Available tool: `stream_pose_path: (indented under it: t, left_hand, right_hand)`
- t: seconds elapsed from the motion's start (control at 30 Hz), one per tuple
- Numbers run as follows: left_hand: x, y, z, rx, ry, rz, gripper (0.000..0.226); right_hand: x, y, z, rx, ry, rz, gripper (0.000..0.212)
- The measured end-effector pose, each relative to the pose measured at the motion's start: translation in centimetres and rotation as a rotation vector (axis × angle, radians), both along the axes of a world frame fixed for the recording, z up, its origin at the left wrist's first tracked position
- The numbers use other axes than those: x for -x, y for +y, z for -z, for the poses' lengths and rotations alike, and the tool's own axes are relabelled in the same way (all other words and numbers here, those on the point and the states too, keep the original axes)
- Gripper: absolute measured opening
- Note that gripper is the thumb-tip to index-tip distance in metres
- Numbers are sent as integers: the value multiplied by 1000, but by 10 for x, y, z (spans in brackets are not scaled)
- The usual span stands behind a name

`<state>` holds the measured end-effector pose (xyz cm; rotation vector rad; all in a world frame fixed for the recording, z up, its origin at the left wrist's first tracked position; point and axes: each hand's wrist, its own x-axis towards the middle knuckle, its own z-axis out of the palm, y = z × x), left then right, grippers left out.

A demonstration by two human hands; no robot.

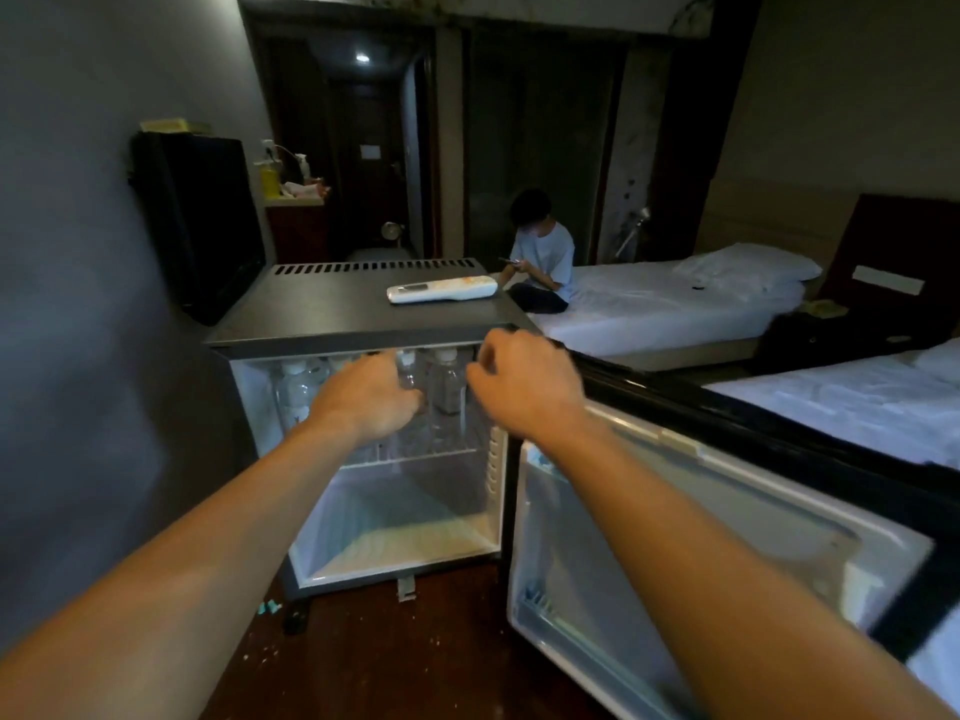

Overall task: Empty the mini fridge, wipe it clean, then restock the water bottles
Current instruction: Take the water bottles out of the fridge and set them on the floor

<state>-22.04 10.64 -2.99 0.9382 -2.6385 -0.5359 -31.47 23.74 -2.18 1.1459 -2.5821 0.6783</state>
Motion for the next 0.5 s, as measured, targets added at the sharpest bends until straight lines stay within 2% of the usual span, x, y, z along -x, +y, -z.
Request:
stream_pose_path:
  t: [0.17,0.23,0.3,0.4,0.5]
  left_hand:
    - [18,-23,16,-86,-19,-65,40]
    - [29,-37,29,-103,-32,-71,35]
    - [41,-50,41,-127,-61,-71,31]
    - [62,-69,56,-231,-60,-78,41]
    - [84,-89,66,-281,27,-72,25]
  right_hand:
    - [19,-57,37,-134,-358,-121,28]
    - [32,-74,55,-200,-442,-100,31]
    - [44,-87,69,-228,-521,-66,49]
    - [61,-103,82,-196,-552,-41,68]
    - [80,-123,86,-102,-533,-16,70]
